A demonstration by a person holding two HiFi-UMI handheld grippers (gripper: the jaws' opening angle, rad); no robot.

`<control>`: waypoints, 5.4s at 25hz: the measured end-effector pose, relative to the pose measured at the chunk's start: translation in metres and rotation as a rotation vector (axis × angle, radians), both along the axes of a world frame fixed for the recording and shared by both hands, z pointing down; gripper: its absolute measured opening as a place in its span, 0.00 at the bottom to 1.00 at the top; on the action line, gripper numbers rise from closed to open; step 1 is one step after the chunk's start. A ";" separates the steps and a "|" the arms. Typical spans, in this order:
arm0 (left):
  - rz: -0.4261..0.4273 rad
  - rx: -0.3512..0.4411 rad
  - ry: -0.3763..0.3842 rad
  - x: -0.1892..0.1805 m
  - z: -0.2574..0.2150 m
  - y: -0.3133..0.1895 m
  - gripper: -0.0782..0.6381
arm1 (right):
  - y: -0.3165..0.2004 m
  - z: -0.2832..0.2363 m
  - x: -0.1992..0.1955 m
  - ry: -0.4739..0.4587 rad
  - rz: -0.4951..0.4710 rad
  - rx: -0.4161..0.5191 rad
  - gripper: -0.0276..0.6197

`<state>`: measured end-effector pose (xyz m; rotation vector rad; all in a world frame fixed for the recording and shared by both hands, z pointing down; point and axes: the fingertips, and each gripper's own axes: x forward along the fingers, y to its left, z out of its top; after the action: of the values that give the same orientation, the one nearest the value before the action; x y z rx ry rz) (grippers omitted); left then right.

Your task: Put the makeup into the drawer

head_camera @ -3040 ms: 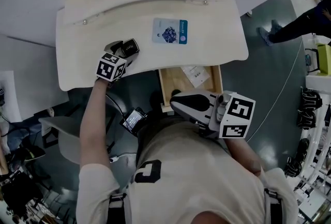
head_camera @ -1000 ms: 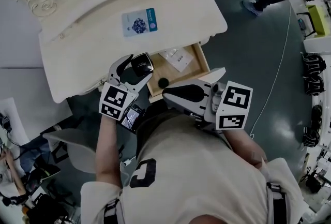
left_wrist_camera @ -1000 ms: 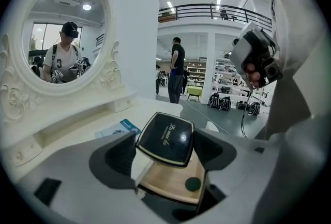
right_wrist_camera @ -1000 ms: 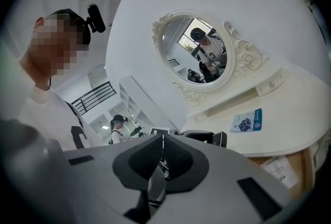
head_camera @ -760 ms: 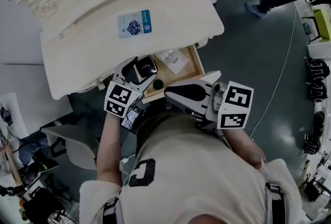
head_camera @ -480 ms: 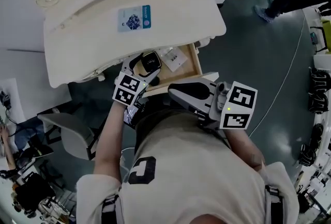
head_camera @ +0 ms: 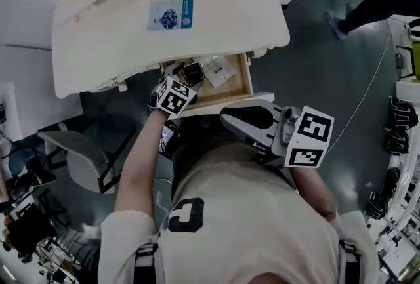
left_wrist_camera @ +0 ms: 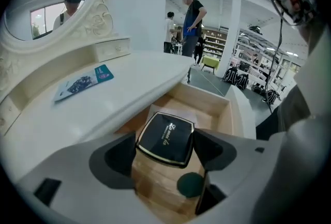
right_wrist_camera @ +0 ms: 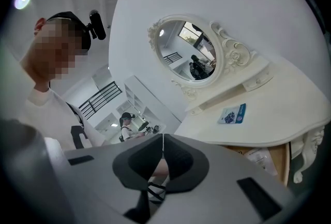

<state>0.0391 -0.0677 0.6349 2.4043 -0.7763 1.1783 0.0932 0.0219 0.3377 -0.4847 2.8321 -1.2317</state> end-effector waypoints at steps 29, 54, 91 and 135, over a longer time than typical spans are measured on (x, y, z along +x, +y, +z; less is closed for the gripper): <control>-0.007 -0.091 -0.198 0.012 0.083 -0.030 0.62 | 0.015 0.024 0.028 0.182 0.099 -0.040 0.09; -0.105 -0.090 -0.093 0.010 0.037 -0.021 0.62 | 0.008 0.007 0.022 0.137 0.063 0.039 0.09; -0.312 0.335 0.509 -0.097 -0.294 0.049 0.62 | -0.009 -0.016 -0.070 0.040 -0.108 0.098 0.09; -0.257 0.079 0.758 -0.110 -0.272 0.011 0.62 | -0.233 0.249 -0.115 1.046 -0.329 0.181 0.50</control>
<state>-0.0707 -0.0567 0.3628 2.4291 -0.8294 0.0998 -0.0218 -0.2115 0.5869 -0.8868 3.9799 -0.8666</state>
